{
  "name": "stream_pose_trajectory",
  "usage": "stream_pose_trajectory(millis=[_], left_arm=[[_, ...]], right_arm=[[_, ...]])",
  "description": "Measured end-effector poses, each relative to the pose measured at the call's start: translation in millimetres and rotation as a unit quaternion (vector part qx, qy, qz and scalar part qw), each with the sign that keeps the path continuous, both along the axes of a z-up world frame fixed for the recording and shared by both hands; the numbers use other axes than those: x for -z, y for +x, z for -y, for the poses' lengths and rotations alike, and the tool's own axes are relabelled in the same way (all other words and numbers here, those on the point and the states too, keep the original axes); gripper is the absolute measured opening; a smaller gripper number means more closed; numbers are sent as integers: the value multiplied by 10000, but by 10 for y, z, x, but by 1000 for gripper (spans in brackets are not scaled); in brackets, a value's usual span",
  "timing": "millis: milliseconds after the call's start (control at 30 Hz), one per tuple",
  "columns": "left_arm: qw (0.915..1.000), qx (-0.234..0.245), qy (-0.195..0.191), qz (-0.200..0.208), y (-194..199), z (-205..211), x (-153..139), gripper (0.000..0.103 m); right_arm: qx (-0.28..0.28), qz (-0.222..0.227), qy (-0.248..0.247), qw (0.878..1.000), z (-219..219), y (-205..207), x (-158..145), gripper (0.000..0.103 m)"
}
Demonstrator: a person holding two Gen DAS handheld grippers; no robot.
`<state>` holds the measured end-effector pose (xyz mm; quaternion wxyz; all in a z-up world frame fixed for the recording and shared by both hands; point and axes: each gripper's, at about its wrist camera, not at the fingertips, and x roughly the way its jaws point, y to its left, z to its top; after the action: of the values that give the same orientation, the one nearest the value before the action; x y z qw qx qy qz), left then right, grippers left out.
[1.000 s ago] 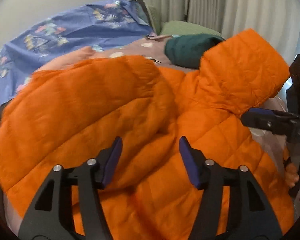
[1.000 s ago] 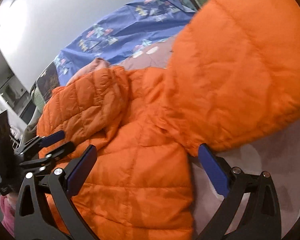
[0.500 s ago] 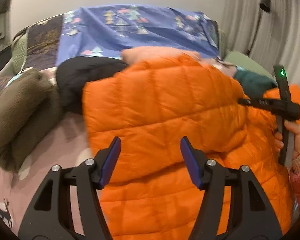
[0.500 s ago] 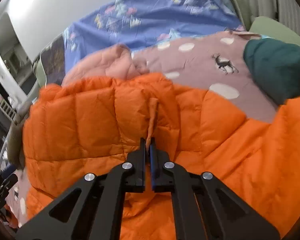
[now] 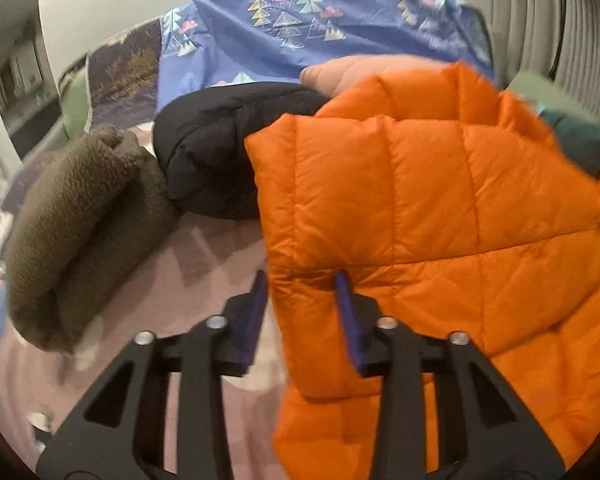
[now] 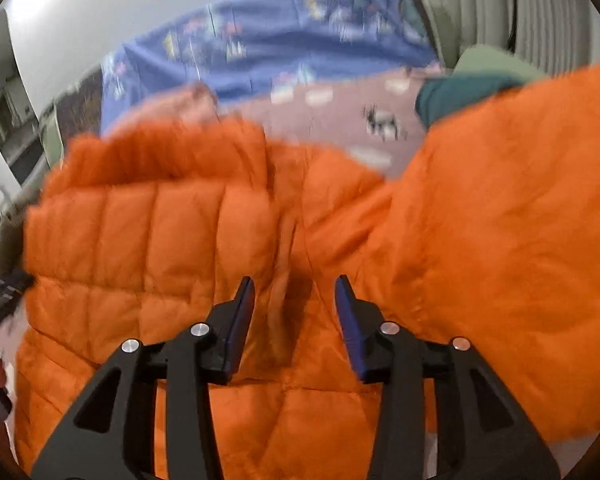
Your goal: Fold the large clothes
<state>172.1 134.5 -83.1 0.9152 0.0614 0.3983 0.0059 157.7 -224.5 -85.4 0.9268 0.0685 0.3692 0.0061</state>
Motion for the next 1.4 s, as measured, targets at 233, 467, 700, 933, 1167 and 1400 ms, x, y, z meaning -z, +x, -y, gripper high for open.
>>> stream_pose_trajectory(millis=[233, 467, 700, 933, 1167, 1400], left_arm=[[9945, 401, -518, 821, -244, 370, -545, 27], [9917, 1283, -124, -21, -118, 1252, 147, 46], [9934, 1140, 5, 102, -145, 1247, 353, 70], [9887, 1327, -559, 412, -323, 1146, 109, 71], [9806, 1599, -587, 967, -792, 1125, -330, 78], [9841, 1269, -451, 1155, -938, 767, -445, 80]], right_arm=[[-731, 23, 137, 9972, -350, -21, 52, 42], [-512, -312, 109, 9981, -345, -70, 326, 43], [-212, 1256, 1279, 9836, 371, -1483, -311, 90], [1593, 1666, 3960, 8889, 1823, -2093, -123, 99], [2320, 1556, 6075, 7435, 2404, -1750, 452, 99], [3169, 1351, 5857, 7337, 2572, -1518, 393, 19]])
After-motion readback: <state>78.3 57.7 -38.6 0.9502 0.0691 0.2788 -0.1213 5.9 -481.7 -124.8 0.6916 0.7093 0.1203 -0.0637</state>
